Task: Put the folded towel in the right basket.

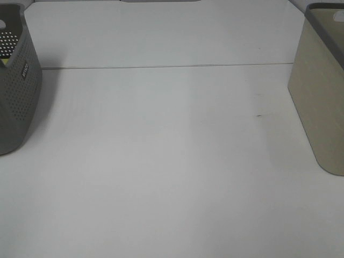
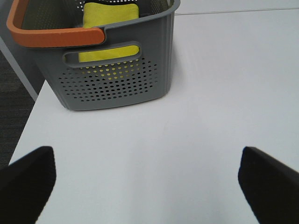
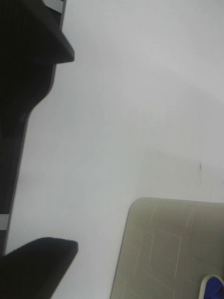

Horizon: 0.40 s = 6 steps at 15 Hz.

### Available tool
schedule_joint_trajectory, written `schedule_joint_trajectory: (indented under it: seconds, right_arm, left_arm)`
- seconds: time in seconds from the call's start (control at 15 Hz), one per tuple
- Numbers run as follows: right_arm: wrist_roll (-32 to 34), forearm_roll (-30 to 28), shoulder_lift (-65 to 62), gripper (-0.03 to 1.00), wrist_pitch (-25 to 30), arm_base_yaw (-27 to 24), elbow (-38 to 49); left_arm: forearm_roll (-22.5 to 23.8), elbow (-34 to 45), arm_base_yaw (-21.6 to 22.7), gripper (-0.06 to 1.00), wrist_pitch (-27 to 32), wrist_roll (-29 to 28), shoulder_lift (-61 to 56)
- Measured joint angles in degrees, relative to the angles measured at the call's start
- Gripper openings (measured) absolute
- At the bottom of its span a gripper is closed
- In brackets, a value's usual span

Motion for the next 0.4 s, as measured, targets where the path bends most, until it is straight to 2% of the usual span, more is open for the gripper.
schedule_joint_trajectory:
  seconds: [0.4]
  right_arm:
    - [0.0, 0.0, 0.0, 0.97, 0.0, 0.0, 0.0]
  left_arm:
    - [0.0, 0.0, 0.0, 0.99, 0.0, 0.0, 0.0]
